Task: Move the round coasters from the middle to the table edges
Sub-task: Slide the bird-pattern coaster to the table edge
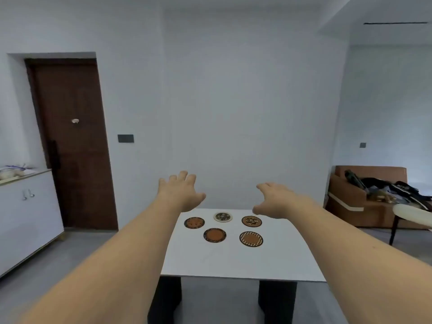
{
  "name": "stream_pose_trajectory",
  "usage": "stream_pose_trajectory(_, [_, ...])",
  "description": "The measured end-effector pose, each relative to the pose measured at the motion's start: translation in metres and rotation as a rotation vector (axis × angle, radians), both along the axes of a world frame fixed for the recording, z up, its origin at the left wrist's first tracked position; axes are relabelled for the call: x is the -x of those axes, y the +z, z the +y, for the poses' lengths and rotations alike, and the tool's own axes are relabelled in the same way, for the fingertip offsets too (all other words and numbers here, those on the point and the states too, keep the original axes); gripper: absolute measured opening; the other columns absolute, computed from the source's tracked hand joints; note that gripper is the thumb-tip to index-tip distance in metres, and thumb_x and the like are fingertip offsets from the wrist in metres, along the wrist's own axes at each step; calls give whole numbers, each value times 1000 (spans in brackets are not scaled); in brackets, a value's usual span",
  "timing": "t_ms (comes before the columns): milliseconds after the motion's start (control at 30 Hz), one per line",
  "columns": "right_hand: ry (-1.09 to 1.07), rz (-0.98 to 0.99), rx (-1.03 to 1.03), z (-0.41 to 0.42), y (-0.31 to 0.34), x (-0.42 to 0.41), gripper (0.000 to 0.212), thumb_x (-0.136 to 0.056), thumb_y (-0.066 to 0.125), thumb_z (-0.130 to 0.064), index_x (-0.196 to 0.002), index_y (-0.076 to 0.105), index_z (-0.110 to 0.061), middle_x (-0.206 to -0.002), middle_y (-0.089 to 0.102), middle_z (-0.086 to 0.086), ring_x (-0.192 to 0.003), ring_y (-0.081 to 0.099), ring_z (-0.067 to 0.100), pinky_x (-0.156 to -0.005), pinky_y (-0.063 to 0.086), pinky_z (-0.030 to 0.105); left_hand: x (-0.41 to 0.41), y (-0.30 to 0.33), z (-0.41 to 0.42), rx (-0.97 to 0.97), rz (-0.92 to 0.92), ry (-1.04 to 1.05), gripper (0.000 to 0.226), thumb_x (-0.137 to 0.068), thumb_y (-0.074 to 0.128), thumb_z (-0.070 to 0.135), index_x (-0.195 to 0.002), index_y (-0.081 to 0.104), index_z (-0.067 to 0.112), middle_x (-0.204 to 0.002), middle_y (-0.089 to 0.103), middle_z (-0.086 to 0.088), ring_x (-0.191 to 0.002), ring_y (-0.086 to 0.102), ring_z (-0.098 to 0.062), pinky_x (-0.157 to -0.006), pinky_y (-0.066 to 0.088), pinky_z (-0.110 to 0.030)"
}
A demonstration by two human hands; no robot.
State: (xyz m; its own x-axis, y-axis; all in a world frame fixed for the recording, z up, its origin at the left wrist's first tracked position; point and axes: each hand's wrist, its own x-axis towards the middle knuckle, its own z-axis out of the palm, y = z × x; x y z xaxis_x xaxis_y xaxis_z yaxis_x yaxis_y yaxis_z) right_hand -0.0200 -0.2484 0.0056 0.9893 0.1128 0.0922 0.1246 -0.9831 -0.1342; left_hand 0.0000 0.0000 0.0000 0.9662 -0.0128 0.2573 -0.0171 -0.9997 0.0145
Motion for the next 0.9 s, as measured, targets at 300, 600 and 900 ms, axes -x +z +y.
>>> stream_pose_trajectory(300, [32,33,-33,-40,-16,-120,75,-84,54,-41,-149,23,-19,-155,25,4,-141,22,27,-113,26,45,-114,-10,-48,26,38,13,72,-93,35,58,-153,18,22,-162,15,-4,-146,22,-30,-118,16,-58])
stream_pose_trajectory(600, [62,98,-54,-60,-44,-236,74,-82,53,-39,-147,25,-19,-154,28,5,-141,25,27,-113,27,45,-224,-34,-65,23,97,45,71,-93,35,58,-153,19,23,-161,17,-3,-145,24,-29,-116,20,-56])
stream_pose_trajectory(900, [76,157,-59,-42,-78,-373,74,-83,52,-38,-149,22,-19,-156,24,3,-142,22,25,-113,27,44,-363,-70,-48,15,161,44,71,-93,33,57,-153,18,24,-162,17,-3,-145,24,-30,-116,20,-57])
